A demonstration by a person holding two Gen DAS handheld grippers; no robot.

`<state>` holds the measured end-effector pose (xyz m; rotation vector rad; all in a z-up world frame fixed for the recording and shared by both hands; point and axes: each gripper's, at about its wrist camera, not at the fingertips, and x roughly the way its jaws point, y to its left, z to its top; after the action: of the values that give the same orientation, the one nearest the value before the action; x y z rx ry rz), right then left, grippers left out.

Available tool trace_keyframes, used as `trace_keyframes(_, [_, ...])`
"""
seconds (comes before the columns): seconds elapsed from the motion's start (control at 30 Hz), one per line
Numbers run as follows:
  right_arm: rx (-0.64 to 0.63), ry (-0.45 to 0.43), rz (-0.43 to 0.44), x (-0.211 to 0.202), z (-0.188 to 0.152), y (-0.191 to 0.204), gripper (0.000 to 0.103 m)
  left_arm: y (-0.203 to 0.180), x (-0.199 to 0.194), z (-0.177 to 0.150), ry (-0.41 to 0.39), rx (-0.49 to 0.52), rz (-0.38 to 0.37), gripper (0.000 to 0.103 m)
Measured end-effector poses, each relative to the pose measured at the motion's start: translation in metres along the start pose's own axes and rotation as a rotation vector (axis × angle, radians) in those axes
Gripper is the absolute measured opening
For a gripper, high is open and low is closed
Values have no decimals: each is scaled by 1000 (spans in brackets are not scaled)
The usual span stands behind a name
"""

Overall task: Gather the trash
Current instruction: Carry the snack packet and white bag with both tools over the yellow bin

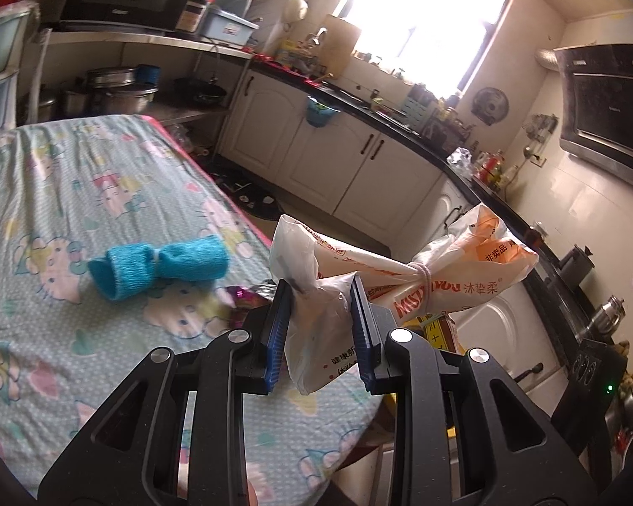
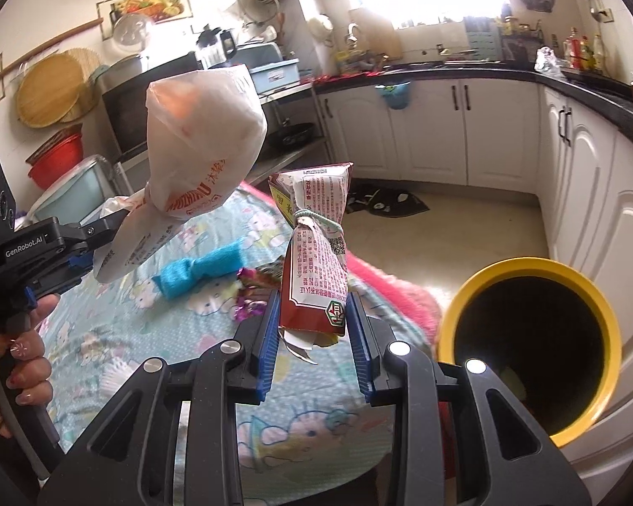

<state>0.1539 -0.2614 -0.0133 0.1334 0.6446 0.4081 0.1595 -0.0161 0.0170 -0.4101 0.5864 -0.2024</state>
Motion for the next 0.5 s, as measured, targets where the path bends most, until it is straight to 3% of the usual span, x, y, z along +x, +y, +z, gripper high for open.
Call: trace_keyframes(0.5, [60,-65,-109,-31,8,-43,29,-59,28,0,19,94,-66,21])
